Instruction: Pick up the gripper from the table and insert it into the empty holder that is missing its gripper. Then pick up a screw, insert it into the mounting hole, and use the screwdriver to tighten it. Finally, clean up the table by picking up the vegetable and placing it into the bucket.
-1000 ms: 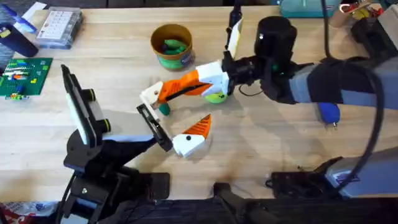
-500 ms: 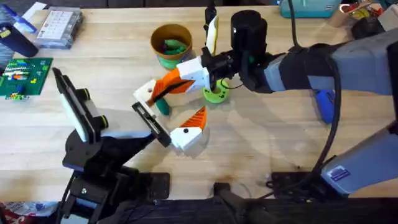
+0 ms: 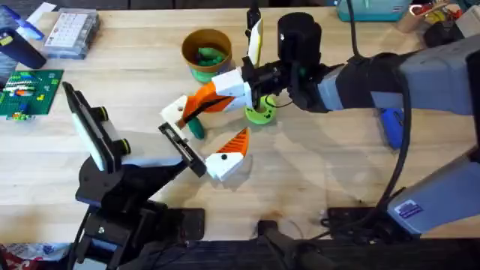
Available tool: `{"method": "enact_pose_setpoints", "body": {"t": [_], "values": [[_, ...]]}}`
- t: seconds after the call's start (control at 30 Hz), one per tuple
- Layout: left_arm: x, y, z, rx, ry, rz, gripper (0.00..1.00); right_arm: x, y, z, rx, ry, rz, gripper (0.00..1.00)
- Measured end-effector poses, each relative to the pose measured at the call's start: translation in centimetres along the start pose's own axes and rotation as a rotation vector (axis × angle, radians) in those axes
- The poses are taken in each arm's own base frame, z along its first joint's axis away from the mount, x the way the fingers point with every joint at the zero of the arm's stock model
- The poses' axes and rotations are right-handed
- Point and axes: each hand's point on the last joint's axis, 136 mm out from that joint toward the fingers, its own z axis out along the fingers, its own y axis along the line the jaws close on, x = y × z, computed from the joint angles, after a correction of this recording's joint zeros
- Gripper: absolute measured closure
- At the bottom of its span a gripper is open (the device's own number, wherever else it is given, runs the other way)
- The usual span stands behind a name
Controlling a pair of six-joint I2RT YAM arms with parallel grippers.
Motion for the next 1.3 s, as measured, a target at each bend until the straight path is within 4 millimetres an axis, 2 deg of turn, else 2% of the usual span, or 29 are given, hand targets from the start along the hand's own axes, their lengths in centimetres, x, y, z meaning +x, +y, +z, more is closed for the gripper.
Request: {"method": "enact_pose_setpoints", "body": {"t": [0.3, 0.47, 0.57, 0.87, 1.07, 1.3], "values": [[0.0, -0.4, 0.0, 0.02, 0.0, 0.002, 0.008, 0.3, 0.0, 0.2, -0.002, 0.012, 0.017, 0.838], [0.0, -1.1, 0.0, 0.06, 0.002, 0.004, 0.008, 1.6, 0.5, 1.2, -0.016, 0.072, 0.017, 0.663], [0.0, -1.8, 0.0, 0.096, 0.004, 0.006, 0.008, 1.5, 0.9, 1.1, -0.025, 0.074, 0.002, 0.602], [0.1, -2.4, -0.1, 0.13, 0.008, 0.006, 0.008, 1.0, 0.9, 0.6, -0.026, 0.058, 0.016, 0.203], [0.1, -2.4, -0.1, 0.132, 0.008, 0.006, 0.008, 0.9, 0.9, 0.4, -0.026, 0.052, 0.017, 0.028], [0.1, -2.4, -0.1, 0.132, 0.008, 0.006, 0.008, 0.3, 0.8, -0.4, -0.024, 0.03, 0.006, 0.008]]}}
